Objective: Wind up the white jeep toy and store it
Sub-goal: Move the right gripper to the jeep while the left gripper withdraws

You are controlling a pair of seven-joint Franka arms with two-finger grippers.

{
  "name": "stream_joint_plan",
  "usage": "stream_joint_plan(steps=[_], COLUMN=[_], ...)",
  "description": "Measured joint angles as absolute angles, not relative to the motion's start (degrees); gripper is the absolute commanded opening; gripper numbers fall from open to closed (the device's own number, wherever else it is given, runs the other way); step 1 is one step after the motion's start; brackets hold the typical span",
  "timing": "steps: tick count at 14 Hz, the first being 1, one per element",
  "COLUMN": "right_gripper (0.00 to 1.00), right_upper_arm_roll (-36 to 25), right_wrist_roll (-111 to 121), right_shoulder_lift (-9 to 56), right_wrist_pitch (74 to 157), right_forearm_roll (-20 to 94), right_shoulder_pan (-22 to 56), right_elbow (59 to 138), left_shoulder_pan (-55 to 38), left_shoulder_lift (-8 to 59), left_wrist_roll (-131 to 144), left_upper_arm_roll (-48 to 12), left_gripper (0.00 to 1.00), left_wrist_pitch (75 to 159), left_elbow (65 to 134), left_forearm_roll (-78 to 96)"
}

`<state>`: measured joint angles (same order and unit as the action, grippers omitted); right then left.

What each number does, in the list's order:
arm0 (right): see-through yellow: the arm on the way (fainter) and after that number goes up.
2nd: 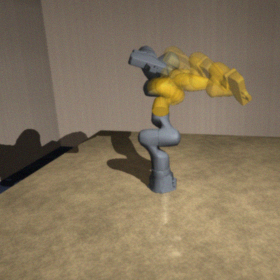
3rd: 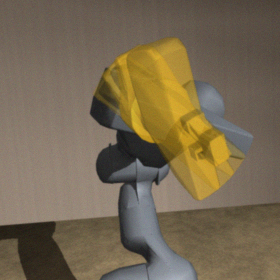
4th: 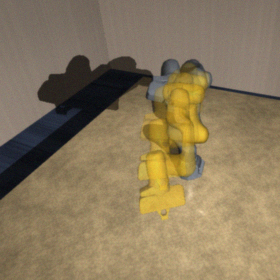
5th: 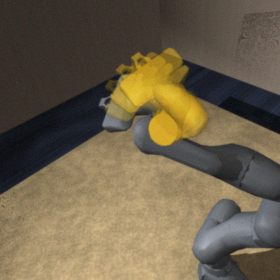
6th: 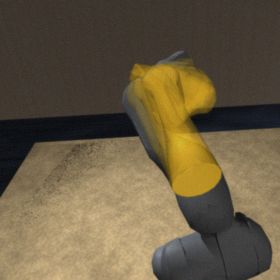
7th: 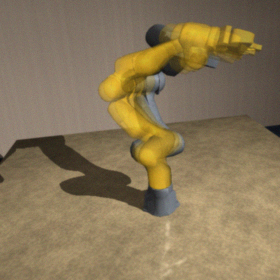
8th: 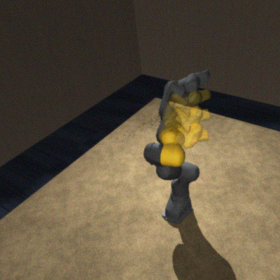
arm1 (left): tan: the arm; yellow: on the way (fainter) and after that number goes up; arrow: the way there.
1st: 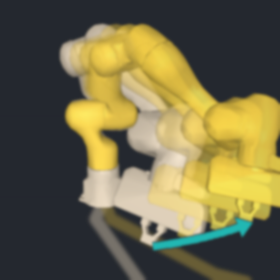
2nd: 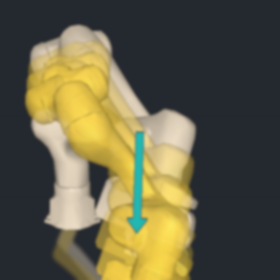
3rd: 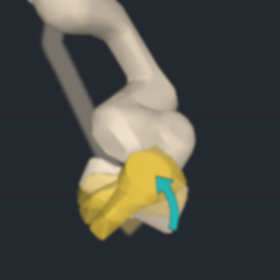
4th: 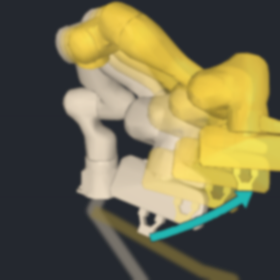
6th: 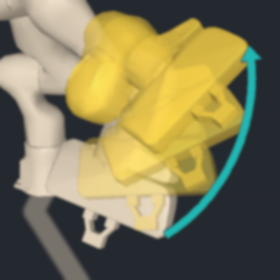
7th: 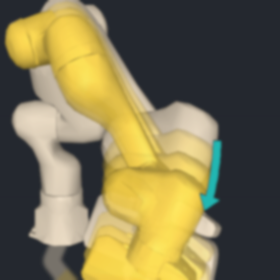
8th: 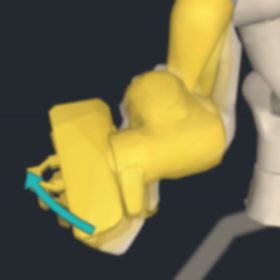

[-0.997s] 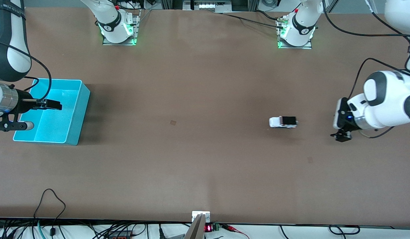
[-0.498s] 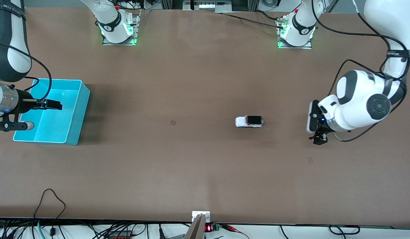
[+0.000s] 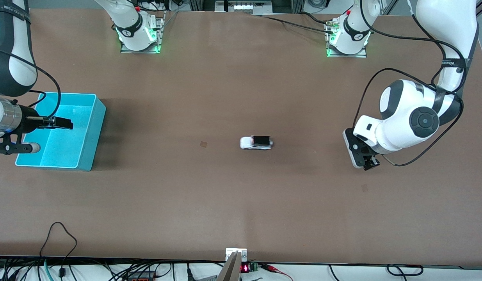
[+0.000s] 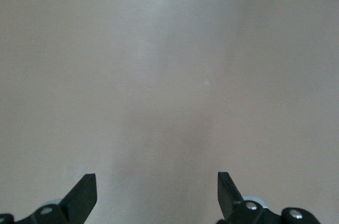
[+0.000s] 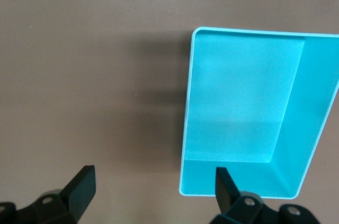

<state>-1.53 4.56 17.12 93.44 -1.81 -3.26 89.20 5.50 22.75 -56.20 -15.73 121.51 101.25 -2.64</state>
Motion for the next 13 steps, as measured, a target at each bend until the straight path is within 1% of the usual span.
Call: stream_joint_plan(steps=[2,4,8,10,13], right_gripper=[1.0,1.0,1.0,1.0,1.0], right_upper_arm_roll=[-1.5,-1.5,-1.5,-1.5,-0.5], right_wrist_roll=[4.7,5.4,7.9,12.1,22.2], right_shoulder_lift=[17.1,17.2,16.3,14.7,10.8], right_wrist_pitch=[93.4,93.0,94.2,97.3,108.0], right_forearm_roll=[-1.7,-0.1,0.3,0.3,0.5], right_shoulder_pan=[-3.3,-3.3,-3.3,-3.2,-3.0], right_elbow=[89.3,90.3,94.5,98.5,109.0], left_shoulder_pan=[4.0,3.3,3.3,3.3,3.7], left_shoulder_lift=[22.5,21.9,19.4,17.4,14.4], left_wrist_roll=[-48.7,-40.6,-23.3,-14.9,-6.3], left_upper_arm_roll=[-13.3,-11.0,-9.7,-8.6,-7.2], left_gripper=[1.0,1.0,1.0,1.0,1.0], left_wrist_pitch=[121.4,121.4,120.9,118.8,113.8], left_elbow=[98.7,97.6,97.2,97.0,95.2], left_forearm_roll=[-2.6,-2.6,-2.6,-2.6,-2.6])
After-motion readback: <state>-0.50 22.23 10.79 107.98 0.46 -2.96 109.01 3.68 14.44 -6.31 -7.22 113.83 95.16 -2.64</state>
